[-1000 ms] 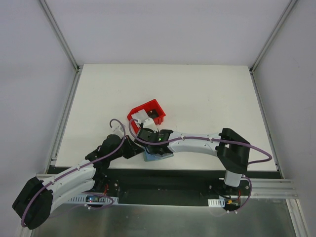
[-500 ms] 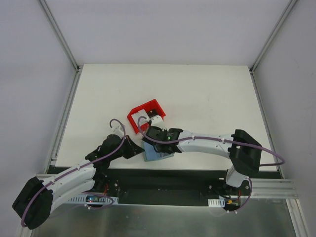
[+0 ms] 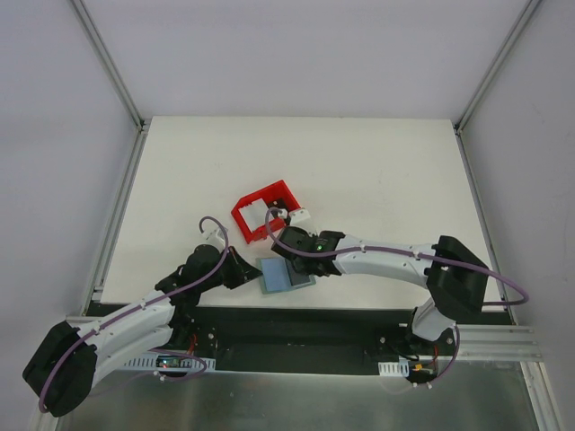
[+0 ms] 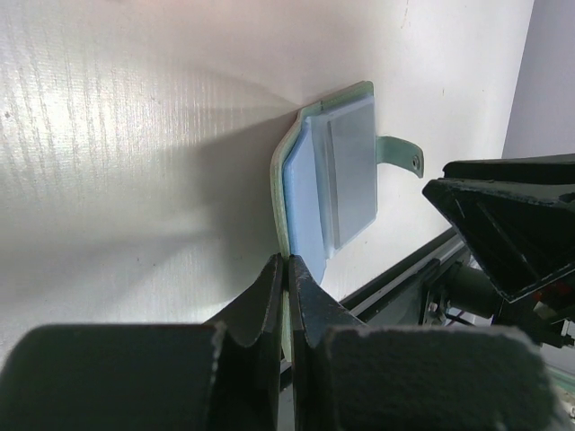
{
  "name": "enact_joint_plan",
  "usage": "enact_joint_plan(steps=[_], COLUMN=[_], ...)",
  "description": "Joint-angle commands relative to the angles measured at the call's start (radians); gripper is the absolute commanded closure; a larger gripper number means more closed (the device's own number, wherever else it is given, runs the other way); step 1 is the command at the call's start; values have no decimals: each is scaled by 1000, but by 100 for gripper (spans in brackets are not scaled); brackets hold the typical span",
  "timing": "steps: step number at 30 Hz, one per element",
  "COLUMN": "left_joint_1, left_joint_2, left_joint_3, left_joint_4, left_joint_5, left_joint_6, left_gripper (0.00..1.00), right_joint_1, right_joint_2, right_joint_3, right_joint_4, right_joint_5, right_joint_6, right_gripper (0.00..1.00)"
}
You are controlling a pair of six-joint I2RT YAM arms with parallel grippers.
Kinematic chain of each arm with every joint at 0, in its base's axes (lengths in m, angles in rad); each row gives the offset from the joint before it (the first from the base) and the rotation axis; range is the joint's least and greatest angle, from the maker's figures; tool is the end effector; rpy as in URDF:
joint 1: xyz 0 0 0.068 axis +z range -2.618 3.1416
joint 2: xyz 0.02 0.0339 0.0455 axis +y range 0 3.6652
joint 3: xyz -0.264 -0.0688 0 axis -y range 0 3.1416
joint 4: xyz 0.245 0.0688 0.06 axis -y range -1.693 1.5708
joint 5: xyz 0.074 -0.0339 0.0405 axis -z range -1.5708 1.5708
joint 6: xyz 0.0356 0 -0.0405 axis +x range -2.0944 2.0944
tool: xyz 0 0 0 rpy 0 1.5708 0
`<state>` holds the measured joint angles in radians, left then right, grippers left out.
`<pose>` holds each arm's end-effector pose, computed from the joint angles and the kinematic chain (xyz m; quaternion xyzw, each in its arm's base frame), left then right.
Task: Put the credit cards into the card holder
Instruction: Insert the credit card into the card holder, then pick up the credit card from the storage box.
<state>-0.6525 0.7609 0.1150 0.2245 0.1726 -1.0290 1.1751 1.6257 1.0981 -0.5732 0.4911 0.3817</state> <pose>0.1235 -0.1021 0.1514 -0.1105 0.8302 -0.4518 0.3073 0.1404 0.2926 0.2116 -0.3123 0.8920 -0.0097 0.3268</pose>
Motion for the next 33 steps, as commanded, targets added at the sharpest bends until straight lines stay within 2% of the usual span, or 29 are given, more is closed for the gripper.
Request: enact_joint_plan(steps=[1, 9, 17, 19, 23, 25, 30, 33], left_joint_1=[8, 8, 8, 8, 8, 8, 8, 8], left_joint_2=[6, 29, 22, 18, 6, 2, 6, 8], left_joint_3=[-8, -18, -18, -21, -21, -21, -15, -5], left_joint_4=[3, -2, -8, -8, -16, -22, -28, -36], left_joint_5=[-19, -30, -50, -54, -65, -73, -73, -71], left_joint_6=[3, -8, -16, -23, -19, -19, -13, -8], left_gripper=[100, 100, 100, 100, 100, 100, 100, 100], right_joint_1=[-17, -89, -169, -187, -201, -222, -241, -294], right_joint_2=[-67, -128, -170, -202, -262, -254, -236, -185], right_joint_3=[-17, -50, -33, -44, -50, -32, -18, 37], right_joint_4=[27, 186, 294, 328, 369, 383, 452, 431], right_joint_5=[-32, -198, -413, -428, -367, -408, -450, -581], right_joint_6=[3, -26, -38, -30, -70, -122, -208, -182], right_gripper=[66, 62, 53, 43, 32, 27, 21, 16])
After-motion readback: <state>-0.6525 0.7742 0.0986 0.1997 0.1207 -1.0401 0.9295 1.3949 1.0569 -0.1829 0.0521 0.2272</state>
